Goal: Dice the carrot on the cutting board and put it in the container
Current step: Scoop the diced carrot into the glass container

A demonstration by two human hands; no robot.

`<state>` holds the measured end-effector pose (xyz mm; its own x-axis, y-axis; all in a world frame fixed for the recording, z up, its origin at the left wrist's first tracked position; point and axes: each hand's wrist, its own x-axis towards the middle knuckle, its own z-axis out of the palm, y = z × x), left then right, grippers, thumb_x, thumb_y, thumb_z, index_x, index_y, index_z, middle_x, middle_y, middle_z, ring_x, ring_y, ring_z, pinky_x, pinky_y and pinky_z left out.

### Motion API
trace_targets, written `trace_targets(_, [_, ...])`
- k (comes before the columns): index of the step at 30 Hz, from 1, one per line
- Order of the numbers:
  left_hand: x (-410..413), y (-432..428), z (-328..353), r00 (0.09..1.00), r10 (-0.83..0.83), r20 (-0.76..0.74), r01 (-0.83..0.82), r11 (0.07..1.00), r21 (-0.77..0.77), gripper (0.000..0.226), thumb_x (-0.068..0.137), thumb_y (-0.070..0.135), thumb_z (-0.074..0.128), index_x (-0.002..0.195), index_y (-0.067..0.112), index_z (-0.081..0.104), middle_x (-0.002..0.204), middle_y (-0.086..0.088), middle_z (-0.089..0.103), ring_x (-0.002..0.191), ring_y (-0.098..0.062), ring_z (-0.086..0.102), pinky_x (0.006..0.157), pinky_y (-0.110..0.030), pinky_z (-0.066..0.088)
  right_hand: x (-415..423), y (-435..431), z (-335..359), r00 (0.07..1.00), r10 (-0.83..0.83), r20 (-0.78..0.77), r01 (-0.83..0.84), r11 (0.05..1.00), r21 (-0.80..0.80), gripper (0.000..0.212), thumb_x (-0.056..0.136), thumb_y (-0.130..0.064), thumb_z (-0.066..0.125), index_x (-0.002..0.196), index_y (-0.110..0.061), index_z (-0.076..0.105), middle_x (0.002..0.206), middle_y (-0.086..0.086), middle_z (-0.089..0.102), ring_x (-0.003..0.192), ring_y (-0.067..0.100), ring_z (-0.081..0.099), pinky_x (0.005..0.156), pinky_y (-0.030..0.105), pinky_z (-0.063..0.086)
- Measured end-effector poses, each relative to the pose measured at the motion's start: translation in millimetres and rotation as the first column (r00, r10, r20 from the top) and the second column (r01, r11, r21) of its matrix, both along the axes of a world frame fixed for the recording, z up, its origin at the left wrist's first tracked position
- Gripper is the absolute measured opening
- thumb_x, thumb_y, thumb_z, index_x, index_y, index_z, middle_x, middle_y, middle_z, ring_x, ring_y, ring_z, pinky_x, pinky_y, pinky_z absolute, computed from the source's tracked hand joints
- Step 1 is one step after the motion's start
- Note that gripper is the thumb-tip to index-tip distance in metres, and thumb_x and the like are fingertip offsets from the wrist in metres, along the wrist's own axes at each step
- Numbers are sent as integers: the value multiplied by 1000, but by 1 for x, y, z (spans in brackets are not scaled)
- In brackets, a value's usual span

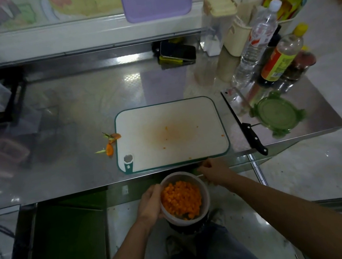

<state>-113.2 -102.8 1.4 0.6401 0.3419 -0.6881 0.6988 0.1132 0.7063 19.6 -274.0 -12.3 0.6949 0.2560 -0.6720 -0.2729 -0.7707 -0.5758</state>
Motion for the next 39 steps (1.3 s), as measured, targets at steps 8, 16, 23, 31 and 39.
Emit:
trace_targets(8, [3, 13, 22, 985, -99, 142, 96, 995, 32, 47, 83, 48, 46, 91, 6, 67, 86, -6, 70, 85, -22, 66, 77, -36, 53, 4, 3, 11, 795, 238, 559, -268, 963, -28, 11, 92, -14, 51, 99, -11, 59, 99, 5, 53, 93, 17, 50, 83, 32, 46])
trace_targets(16, [22, 34, 28, 969, 206, 135, -209, 978, 3, 46, 79, 56, 40, 97, 26, 71, 98, -5, 72, 97, -27, 65, 88, -49, 53, 8, 8, 2, 611, 580, 539, -398, 813, -425, 40, 79, -6, 54, 117, -17, 50, 120, 5, 47, 110, 26, 43, 84, 35, 38])
trace_targets(23, [53, 29, 37, 952, 222, 209, -216, 975, -53, 33, 102, 34, 26, 105, 25, 58, 103, -3, 59, 97, -23, 58, 64, -32, 53, -2, 9, -2, 649, 545, 531, -345, 833, -433, 36, 81, -11, 55, 116, -16, 49, 119, 6, 47, 111, 26, 42, 82, 34, 32])
trace_targets(31, [104, 3, 26, 959, 182, 215, -178, 983, -37, 39, 99, 36, 34, 119, 9, 53, 106, -21, 64, 75, -30, 66, 52, -29, 53, 33, -23, 22, 931, -149, 333, 60, 963, 263, 17, 96, -8, 45, 103, -11, 60, 93, 7, 61, 86, 22, 58, 77, 37, 49])
trace_targets(39, [171, -56, 40, 931, 305, 201, -281, 950, -136, 25, 99, 30, 48, 114, 11, 41, 104, -20, 59, 82, -35, 65, 68, -45, 59, 114, -94, 34, 827, -255, 501, 294, 956, 2, 25, 92, -7, 51, 116, -4, 58, 114, 13, 59, 97, 22, 55, 79, 23, 37])
